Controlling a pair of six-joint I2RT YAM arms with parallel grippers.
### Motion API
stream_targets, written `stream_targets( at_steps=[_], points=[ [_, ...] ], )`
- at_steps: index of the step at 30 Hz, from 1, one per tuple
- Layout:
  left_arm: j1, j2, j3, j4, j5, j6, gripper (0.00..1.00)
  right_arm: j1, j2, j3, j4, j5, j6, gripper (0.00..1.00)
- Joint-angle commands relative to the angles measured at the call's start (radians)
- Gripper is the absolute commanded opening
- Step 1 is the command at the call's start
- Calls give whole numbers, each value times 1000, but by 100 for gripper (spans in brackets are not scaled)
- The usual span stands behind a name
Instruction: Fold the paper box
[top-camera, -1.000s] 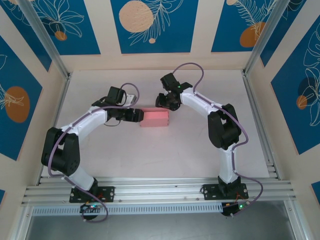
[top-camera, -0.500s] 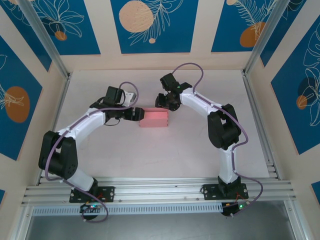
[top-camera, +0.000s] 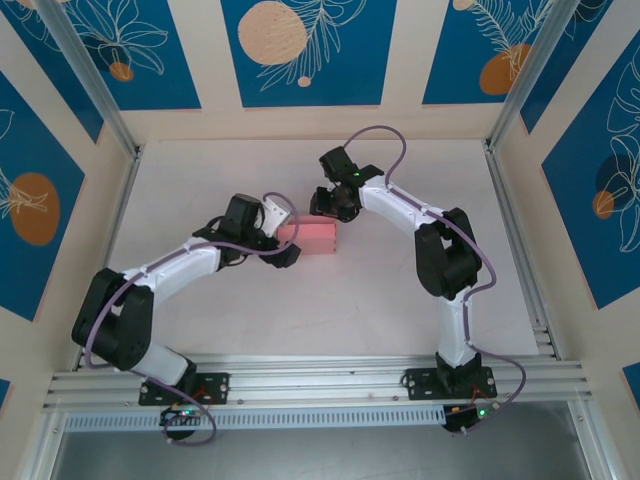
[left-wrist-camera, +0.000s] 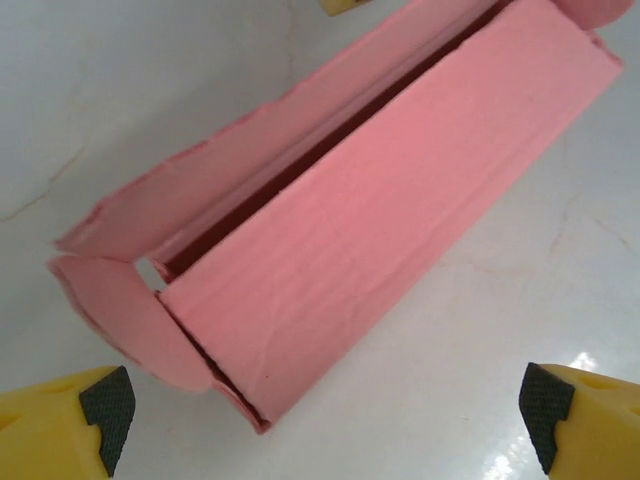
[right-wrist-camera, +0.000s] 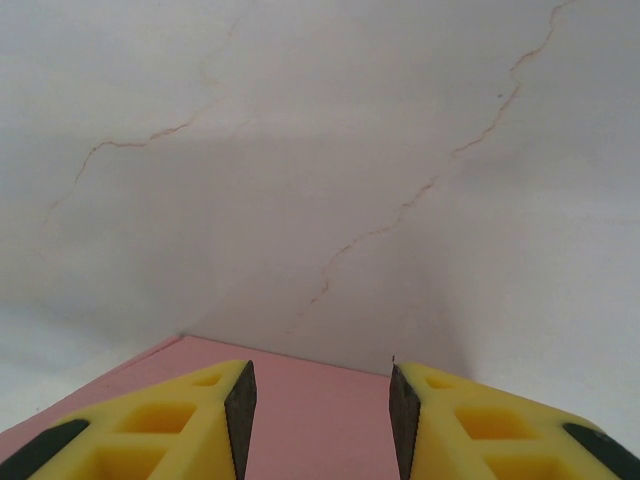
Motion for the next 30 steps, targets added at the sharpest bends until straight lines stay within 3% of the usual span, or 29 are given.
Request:
stream_targets(
  at_steps=[1, 12, 23, 30],
  points=[
    [-12, 38, 16, 36, -87, 16, 100, 11, 14, 29, -14, 3, 1, 42],
    [-31, 110, 61, 38, -173, -69, 96, 47, 6, 14, -6, 23, -65, 45],
    [-32, 159, 86, 59, -214, -171, 91, 117, -27, -74, 29, 199, -153, 55],
    [-32, 165, 73, 73, -215, -201, 87, 128, -59, -200, 170, 284, -139, 57]
  ],
)
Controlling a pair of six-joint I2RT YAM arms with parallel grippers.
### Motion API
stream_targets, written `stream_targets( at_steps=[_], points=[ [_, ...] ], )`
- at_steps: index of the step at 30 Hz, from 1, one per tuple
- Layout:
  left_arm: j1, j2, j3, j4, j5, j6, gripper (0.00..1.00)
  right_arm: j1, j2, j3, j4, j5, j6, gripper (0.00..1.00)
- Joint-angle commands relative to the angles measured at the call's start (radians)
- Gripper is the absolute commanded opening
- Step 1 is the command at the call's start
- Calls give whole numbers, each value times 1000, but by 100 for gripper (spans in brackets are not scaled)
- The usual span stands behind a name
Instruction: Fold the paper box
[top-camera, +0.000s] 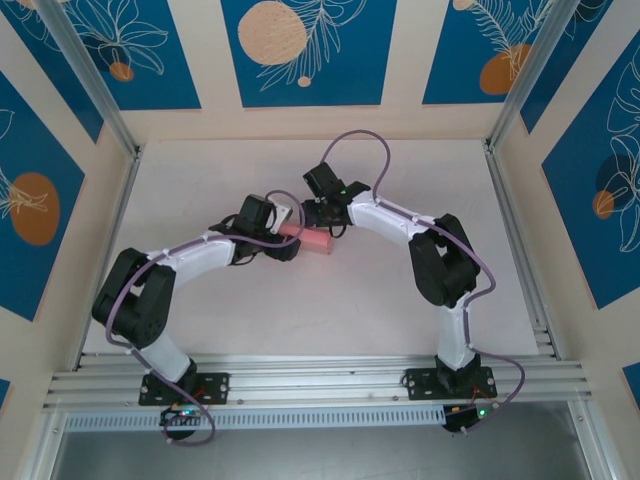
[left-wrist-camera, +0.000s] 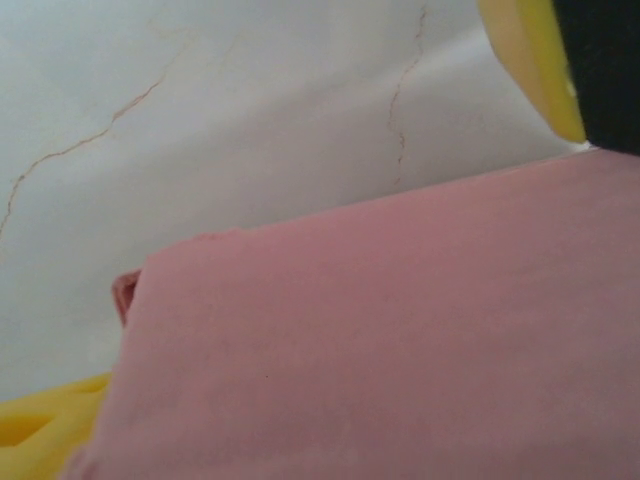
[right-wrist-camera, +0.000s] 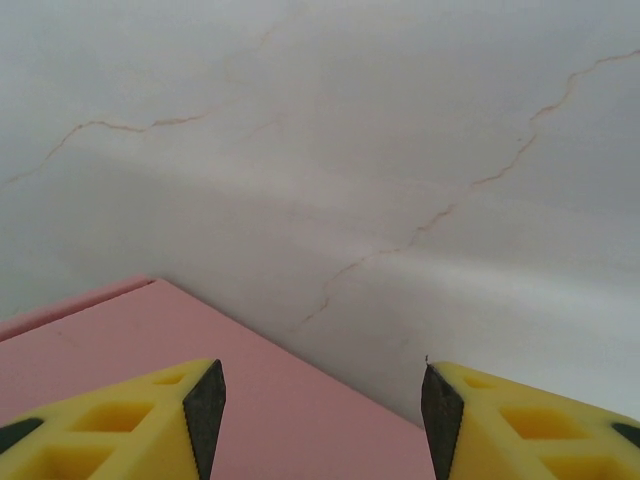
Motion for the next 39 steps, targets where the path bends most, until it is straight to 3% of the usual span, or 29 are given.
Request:
stream_targets(
  at_steps=[1, 7, 13, 25, 39],
  points=[
    [-4, 21, 22, 42, -35, -44, 86, 25, -4, -68, 19, 82, -19, 57],
    [-3, 32, 38, 37, -28, -60, 82, 38, -7, -171, 167, 162, 33, 57],
    [-4, 36, 53, 41, -18, -79, 76, 41, -17, -195, 185, 201, 58, 61],
    [-4, 59, 133, 10, 9, -83, 77, -69, 2, 87, -123, -79, -23, 62],
    [-6, 80, 143, -4, 9, -78, 78, -180, -56, 132, -186, -410, -55, 62]
  ],
)
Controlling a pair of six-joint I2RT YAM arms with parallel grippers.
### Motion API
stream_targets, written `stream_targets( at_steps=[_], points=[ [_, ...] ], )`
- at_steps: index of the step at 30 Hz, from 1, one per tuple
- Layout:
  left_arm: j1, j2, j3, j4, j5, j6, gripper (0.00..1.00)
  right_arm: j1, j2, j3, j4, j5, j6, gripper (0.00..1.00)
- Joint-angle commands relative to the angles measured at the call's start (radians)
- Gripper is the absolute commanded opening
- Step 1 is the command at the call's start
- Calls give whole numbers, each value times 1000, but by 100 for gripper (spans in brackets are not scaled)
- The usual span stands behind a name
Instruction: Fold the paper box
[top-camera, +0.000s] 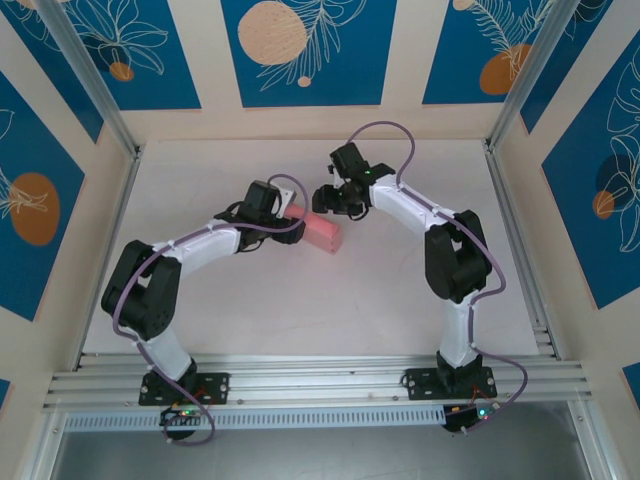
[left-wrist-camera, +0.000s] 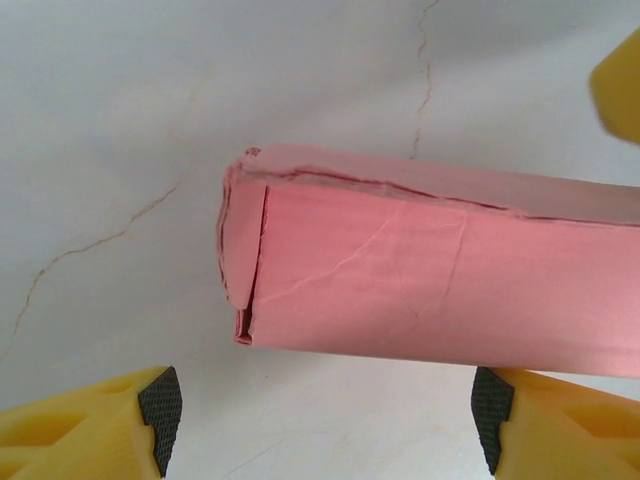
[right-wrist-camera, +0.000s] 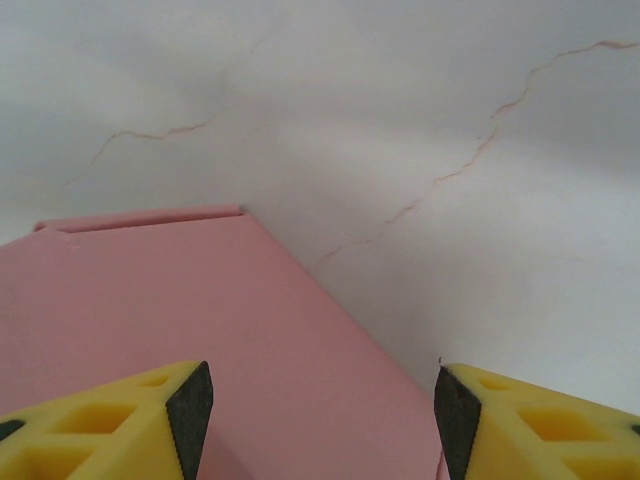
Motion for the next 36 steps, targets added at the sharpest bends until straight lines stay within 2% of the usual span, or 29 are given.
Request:
stream_targets(
  at_steps=[1, 14, 36],
  points=[
    [-4, 16, 12, -8, 8, -11, 78, -25, -50, 26, -31, -140, -13, 62],
    [-4, 34, 34, -25, -2, -8, 78, -84, -95, -56, 15, -375, 2, 63],
    [-5, 52, 64, -50, -20, -16, 78, -65, -69, -135, -18, -366, -35, 70]
  ],
)
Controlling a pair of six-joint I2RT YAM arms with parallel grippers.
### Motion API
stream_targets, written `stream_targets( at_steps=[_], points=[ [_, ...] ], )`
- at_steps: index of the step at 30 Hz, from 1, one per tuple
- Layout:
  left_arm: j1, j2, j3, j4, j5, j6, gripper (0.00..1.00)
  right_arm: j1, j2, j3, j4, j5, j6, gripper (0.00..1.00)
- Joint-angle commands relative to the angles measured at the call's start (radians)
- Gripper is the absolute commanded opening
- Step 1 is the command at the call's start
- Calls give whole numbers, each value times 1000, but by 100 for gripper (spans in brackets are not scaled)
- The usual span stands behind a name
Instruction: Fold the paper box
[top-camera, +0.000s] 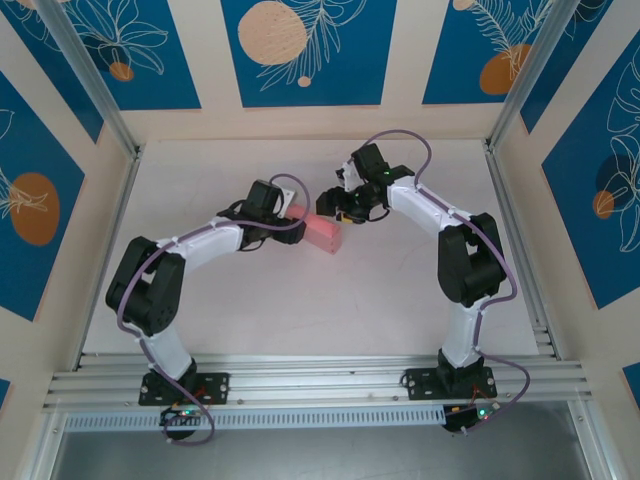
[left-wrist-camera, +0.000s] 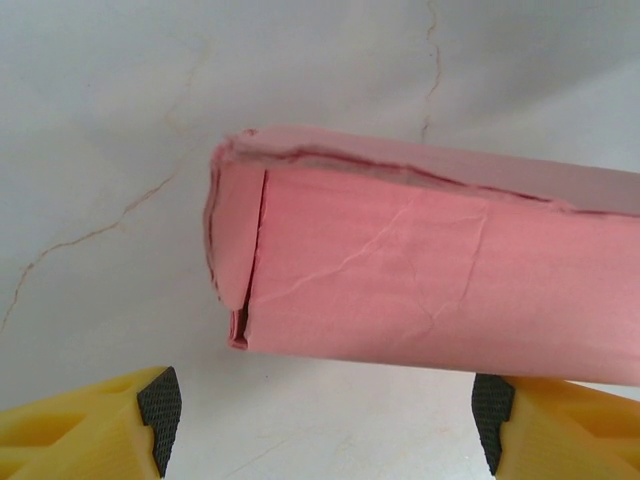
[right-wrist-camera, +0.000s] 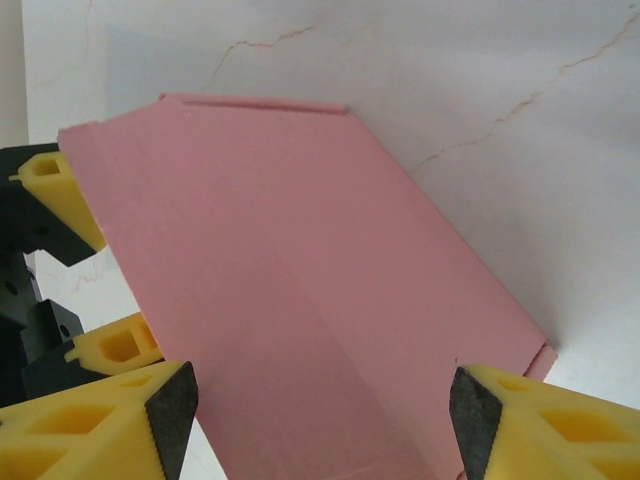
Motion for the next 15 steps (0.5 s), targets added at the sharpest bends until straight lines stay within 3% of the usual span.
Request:
stream_targets(
  at_steps=[1, 15],
  points=[
    [-5, 18, 33, -20, -17, -12, 78, 8, 5, -23, -36, -30, -26, 70],
    [-7, 35, 56, -34, -20, -14, 78, -4, 54, -88, 6, -25, -6, 70]
  ],
)
